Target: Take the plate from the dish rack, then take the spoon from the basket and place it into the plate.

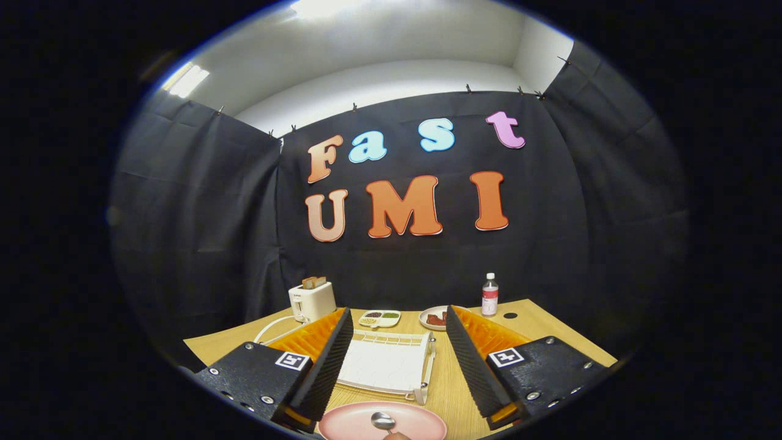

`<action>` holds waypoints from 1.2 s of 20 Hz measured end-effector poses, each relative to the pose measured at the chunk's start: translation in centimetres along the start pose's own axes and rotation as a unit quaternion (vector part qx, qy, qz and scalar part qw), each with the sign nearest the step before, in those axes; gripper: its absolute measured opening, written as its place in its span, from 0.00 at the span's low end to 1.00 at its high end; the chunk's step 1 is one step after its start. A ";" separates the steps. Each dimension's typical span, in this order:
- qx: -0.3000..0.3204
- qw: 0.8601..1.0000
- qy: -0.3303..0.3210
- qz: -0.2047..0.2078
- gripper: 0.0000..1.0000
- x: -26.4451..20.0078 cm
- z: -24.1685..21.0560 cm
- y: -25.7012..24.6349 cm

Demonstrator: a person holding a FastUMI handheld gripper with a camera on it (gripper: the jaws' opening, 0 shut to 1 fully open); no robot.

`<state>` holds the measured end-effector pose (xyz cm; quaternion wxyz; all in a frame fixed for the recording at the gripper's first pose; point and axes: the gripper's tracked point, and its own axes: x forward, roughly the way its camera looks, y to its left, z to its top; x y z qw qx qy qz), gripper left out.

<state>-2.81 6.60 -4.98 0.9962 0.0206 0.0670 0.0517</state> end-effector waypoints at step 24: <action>-0.035 0.997 -0.010 -0.072 0.95 -1.9 5.7 3.1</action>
